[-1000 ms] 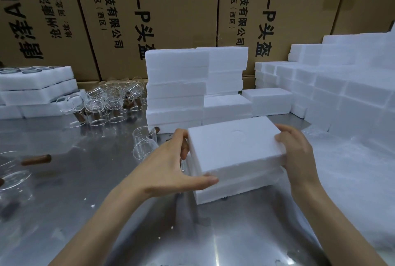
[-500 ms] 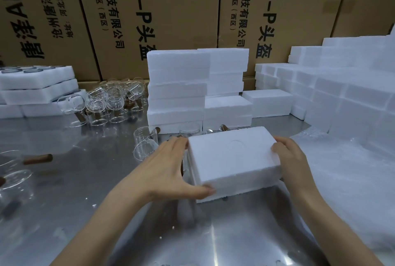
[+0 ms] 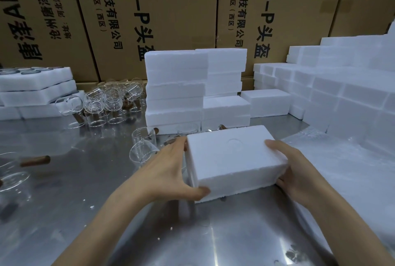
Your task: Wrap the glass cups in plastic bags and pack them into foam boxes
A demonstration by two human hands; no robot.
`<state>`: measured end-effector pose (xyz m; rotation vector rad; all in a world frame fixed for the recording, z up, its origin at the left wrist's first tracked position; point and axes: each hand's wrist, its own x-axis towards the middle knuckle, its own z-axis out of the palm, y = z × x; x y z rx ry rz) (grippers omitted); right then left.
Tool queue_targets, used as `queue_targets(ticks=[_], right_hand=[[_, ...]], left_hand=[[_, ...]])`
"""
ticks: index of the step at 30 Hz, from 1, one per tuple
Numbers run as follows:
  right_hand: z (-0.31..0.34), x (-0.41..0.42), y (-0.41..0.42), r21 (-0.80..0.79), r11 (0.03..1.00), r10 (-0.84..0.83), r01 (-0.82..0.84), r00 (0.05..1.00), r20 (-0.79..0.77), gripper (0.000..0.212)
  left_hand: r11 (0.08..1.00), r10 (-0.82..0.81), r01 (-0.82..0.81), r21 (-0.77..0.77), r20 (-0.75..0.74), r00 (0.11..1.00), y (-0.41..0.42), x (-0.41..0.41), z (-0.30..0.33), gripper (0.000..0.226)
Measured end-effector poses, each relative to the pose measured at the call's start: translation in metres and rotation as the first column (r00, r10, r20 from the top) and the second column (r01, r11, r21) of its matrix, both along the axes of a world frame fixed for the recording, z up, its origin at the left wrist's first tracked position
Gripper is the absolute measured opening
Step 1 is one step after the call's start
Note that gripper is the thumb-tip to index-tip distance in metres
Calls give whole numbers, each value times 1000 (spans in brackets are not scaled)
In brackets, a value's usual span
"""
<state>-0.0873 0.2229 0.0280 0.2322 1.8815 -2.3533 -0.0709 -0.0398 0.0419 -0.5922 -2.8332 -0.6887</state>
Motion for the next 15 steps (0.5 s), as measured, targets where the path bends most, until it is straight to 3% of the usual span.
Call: queue_targets(ticks=[7, 12, 15], right_hand=[[12, 7, 4, -137, 985, 110, -108, 994, 3, 18], [18, 12, 7, -146, 981, 125, -126, 992, -13, 25], [20, 14, 7, -237, 962, 125, -138, 990, -70, 31]], left_hand=[[993, -75, 75, 89, -1, 997, -2, -2, -1, 85], [981, -125, 122, 153, 10, 992, -1, 1, 1, 96], [947, -139, 110, 303, 76, 987, 3, 4, 7, 115]])
